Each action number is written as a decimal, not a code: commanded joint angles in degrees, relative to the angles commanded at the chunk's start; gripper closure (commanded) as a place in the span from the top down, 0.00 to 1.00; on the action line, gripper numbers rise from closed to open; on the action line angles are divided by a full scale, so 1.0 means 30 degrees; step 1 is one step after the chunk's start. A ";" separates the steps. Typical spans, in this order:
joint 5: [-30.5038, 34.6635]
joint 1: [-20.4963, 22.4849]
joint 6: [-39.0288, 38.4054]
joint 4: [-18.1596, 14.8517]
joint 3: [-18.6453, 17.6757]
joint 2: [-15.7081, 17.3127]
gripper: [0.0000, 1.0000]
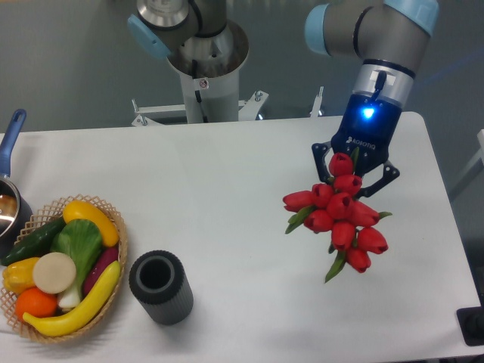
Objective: Pick up the flowers from the vase
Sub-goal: 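Carry the tulip bunch away from the vase and hold it raised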
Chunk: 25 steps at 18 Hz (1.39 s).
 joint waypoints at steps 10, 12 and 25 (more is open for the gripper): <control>0.6773 0.0264 0.0587 -0.1611 -0.0294 0.0499 0.23; 0.7970 0.0205 0.0587 -0.1728 -0.0411 0.0528 0.23; 1.2665 0.0117 0.2111 -0.6237 0.0847 0.0382 0.25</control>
